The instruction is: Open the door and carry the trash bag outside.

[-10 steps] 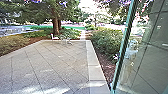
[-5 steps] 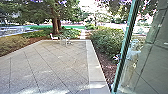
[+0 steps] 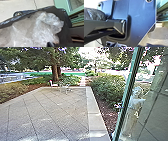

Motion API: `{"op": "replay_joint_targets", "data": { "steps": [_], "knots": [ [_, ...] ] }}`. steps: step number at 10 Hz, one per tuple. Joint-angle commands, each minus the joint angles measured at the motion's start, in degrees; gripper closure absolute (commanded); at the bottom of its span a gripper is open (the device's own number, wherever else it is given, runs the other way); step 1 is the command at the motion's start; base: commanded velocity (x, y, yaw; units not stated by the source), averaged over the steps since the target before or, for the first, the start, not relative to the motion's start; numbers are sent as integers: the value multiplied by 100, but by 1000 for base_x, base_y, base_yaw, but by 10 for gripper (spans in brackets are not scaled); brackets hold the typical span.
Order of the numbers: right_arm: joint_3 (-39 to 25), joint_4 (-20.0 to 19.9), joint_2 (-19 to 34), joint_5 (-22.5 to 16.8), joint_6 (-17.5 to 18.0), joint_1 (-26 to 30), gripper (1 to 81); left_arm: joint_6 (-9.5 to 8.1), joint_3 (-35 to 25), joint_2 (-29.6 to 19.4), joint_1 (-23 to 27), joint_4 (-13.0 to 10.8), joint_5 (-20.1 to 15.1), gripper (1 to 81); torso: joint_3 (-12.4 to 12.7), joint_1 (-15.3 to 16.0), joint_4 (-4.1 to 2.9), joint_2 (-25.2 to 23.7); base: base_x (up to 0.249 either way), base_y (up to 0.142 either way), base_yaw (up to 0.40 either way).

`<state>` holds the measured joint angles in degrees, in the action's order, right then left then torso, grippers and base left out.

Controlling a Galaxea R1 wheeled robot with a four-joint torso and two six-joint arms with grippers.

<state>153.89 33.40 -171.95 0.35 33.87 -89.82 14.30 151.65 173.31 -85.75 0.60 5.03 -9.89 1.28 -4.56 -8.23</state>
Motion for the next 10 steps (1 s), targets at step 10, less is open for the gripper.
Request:
{"op": "replay_joint_targets", "data": {
  "steps": [10],
  "knots": [
    [-18, 26, 35, -273, -12, 223, 10, 20, -39, 11, 256, -42, -293, 811, -2, 0, 0, 2, 113, 69, 0]
  ]
}}
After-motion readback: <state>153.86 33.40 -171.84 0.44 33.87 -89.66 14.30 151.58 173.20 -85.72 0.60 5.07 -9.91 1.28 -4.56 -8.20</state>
